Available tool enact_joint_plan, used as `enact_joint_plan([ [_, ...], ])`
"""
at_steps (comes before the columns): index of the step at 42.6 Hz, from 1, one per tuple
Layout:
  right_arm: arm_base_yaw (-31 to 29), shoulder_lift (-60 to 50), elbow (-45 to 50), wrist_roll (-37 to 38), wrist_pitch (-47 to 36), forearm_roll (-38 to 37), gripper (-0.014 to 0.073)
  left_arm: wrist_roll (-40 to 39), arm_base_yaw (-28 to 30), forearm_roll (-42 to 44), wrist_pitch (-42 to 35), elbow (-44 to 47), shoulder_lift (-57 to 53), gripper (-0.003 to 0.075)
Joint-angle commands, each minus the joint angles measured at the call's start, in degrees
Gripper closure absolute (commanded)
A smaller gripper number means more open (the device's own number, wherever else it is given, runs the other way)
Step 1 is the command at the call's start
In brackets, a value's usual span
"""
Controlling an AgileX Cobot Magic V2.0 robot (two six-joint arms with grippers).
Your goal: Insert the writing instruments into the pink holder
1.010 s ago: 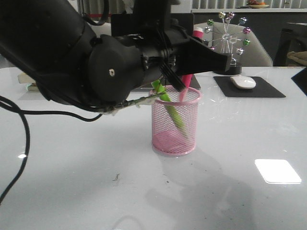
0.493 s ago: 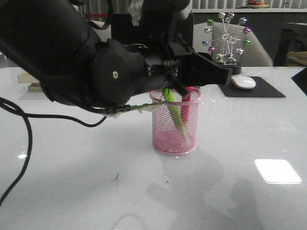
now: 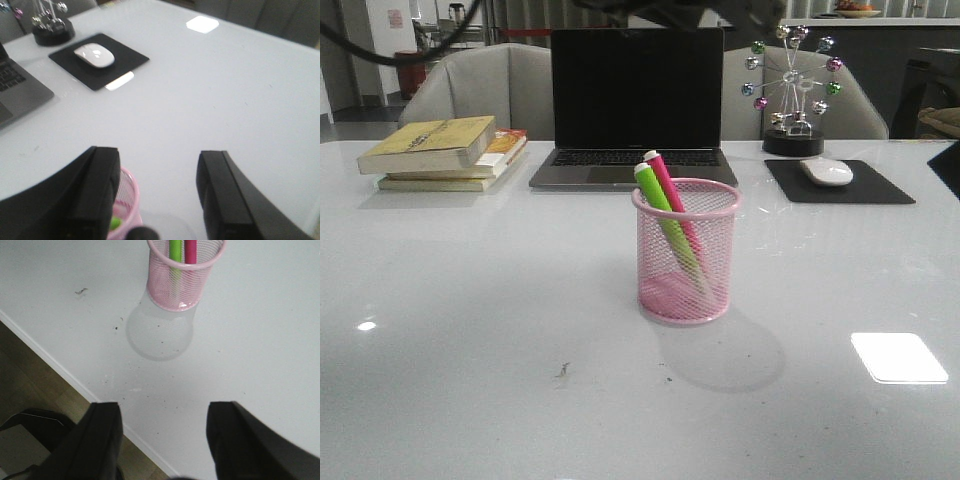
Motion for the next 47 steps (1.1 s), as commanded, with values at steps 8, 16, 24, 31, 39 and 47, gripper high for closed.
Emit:
enact_joint_plan([
  [8,-0.3,-0.4,-1.6,-0.6,-3.3,-0.5,0.0105,-1.8,5.7,4.9,24.1,-1.6,-13.0,0.0304],
  [16,-0.3,-0.4,-1.6,-0.6,-3.3,-0.5,0.0105,-12.5,12.1,12.6,37.8,-1.5,-17.4,0.0304],
  [24,-0.3,-0.4,-1.6,-0.6,-3.3,-0.5,0.0105,-21.9,13.4,21.7,42.8,3.5,-22.6,0.0304],
  [31,-0.3,-0.4,-1.6,-0.6,-3.5,-0.5,0.0105,-23.8,13.4,22.0,40.9,9.5,-29.4,0.0304],
  [39,-0.3,-0.4,-1.6,-0.5,-4.0,-0.2,0.0105,-26.3,13.4,22.0,34.4,16.2,-37.7,0.0304],
  [47,-0.3,-0.4,-1.6,-0.5,-5.3,0.0,0.0142,-26.3,13.4,23.7,29.8,19.9,-41.9,0.0307],
])
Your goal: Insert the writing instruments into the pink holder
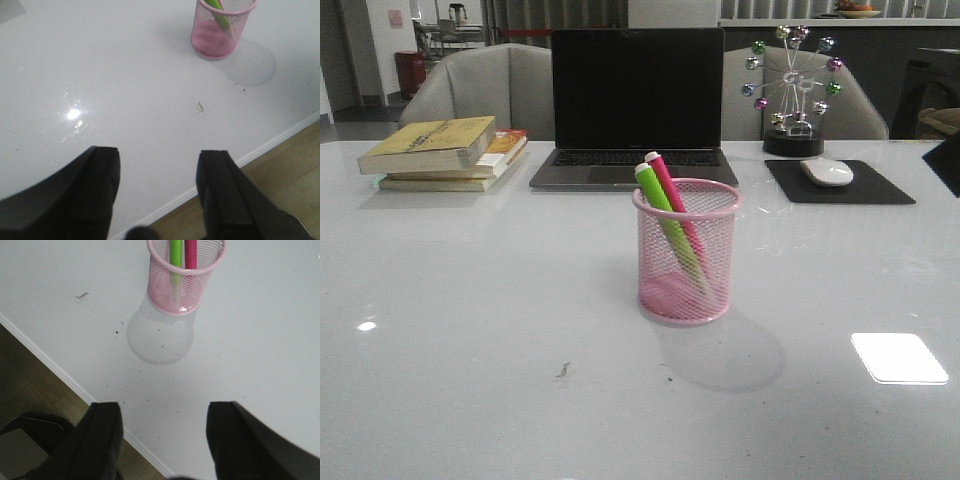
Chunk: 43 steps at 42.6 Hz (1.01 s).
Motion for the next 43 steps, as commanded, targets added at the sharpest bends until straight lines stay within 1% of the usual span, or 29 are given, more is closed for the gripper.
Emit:
enact_joint_plan([
  [1,-0.3,-0.4,-1.6,-0.4,-4.6,0.0,0.0163,-0.6,0.1,1.1,-5.5,-0.8,-1.0,0.0309],
  [3,-0.3,-0.4,-1.6,-0.4,-4.7,0.0,0.0224,-0.6,0.1,1.1,-5.5,-0.8,-1.0,0.0323],
  [8,-0.3,-0.4,-1.6,-0.4,-4.7,0.0,0.0391,-0.4,0.1,2.9,-5.5,-0.8,-0.9,0.0412],
  [12,-0.3,-0.4,-1.6,-0.4,-4.7,0.0,0.0491,-0.4,0.1,4.3,-5.5,-0.8,-0.9,0.0476],
  [13,-0.3,-0.4,-1.6,-0.4,-4.7,0.0,0.0511,-0.4,0.1,4.7,-5.5,-0.8,-0.9,0.0502],
  [15,-0.3,-0.4,-1.6,-0.4,-4.7,0.0,0.0545,-0.4,0.1,5.2,-5.5,-0.8,-0.9,0.0526],
  [22,-0.3,-0.4,-1.6,-0.4,-4.7,0.0,0.0536,-0.4,0.1,4.9,-5.3,-0.8,-0.9,0.0625],
  [43,-0.3,-0.4,-1.6,-0.4,-4.7,0.0,0.0536,-0.4,0.1,4.9,-5.3,-0.8,-0.9,0.0628],
])
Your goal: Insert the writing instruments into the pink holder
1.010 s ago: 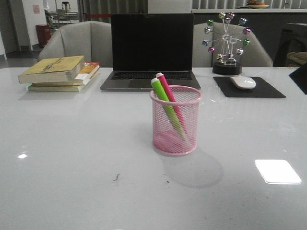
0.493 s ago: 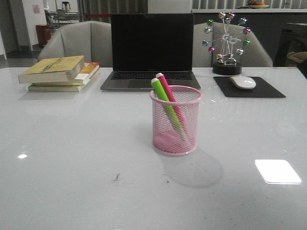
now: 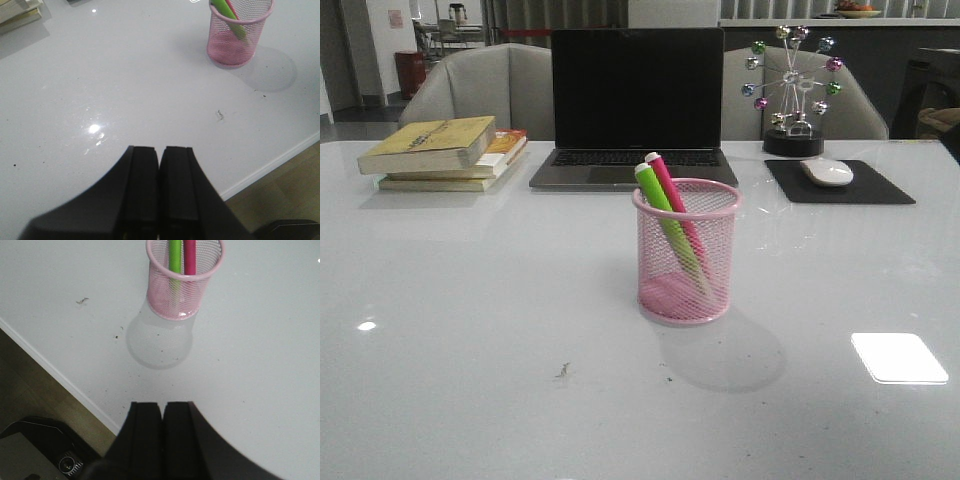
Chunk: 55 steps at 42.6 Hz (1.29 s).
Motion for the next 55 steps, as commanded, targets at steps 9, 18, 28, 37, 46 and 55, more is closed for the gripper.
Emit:
enact_joint_plan([
  [9,-0.3,-0.4,-1.6,-0.4,-3.9,0.0,0.0536,0.6,5.7,-1.3,-5.5,-0.1,-4.3,0.0627],
  [18,-0.3,-0.4,-1.6,-0.4,-3.9,0.0,0.0536,14.7,17.2,-12.6,-18.7,8.3,-13.3,0.0620],
  [28,-0.3,-0.4,-1.6,-0.4,-3.9,0.0,0.0536,14.7,28.9,-14.7,-29.1,22.5,-26.8,0.0620],
  [37,-0.3,-0.4,-1.6,-0.4,-3.9,0.0,0.0536,14.7,33.7,-17.4,-38.8,33.5,-38.1,0.0620],
  [46,-0.3,-0.4,-1.6,-0.4,-3.9,0.0,0.0536,14.7,34.3,-17.7,-45.9,40.0,-43.5,0.0620],
  [55,-0.3,-0.4,-1.6,-0.4,-3.9,0.0,0.0536,14.5,34.2,-17.7,-46.1,40.4,-43.4,0.0620],
])
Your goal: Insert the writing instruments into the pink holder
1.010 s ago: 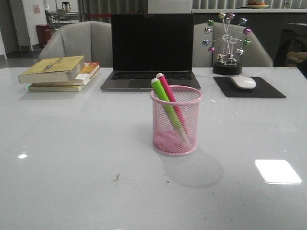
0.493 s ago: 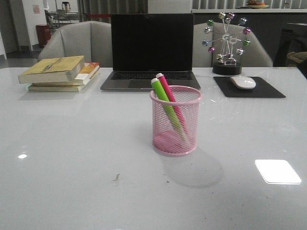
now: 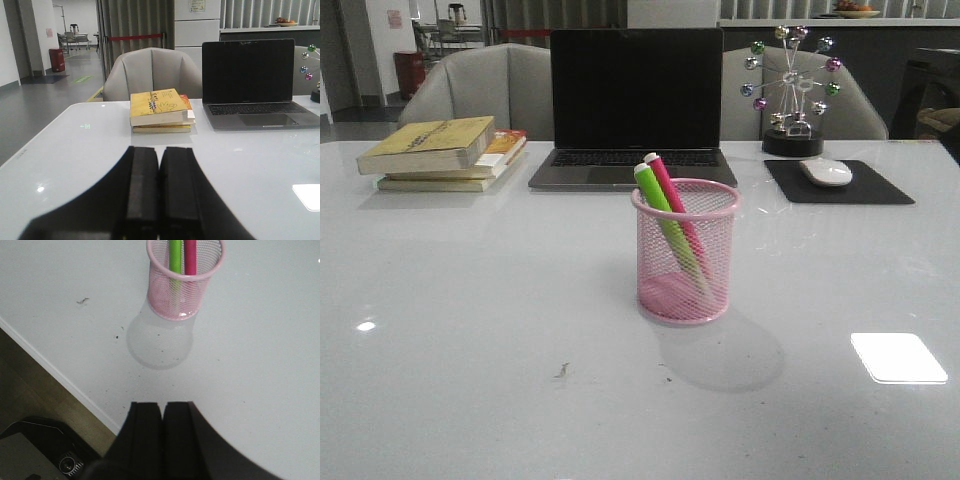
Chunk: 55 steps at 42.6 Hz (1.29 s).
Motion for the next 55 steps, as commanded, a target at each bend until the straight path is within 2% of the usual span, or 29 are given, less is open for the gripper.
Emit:
enact_joint_plan([
  [1,-0.3,-0.4,-1.6,-0.4,-3.9,-0.1,0.0536,-0.4,0.2,-0.5,-5.9,-0.1,-1.1,0.0620],
  [42,-0.4,-1.6,-1.5,-0.4,-3.9,-0.1,0.0536,-0.4,0.2,-0.5,-5.3,-0.1,-1.1,0.0620],
  [47,-6.1,-5.5,0.5,-0.4,-9.3,1.5,0.0536,-0.4,0.2,-0.5,-5.3,-0.1,-1.1,0.0622],
  [55,-19.8,-18.3,11.8,-0.4,-26.4,4.7,0.0536,-0.4,0.2,-0.5,-5.3,-0.1,-1.1,0.0622],
])
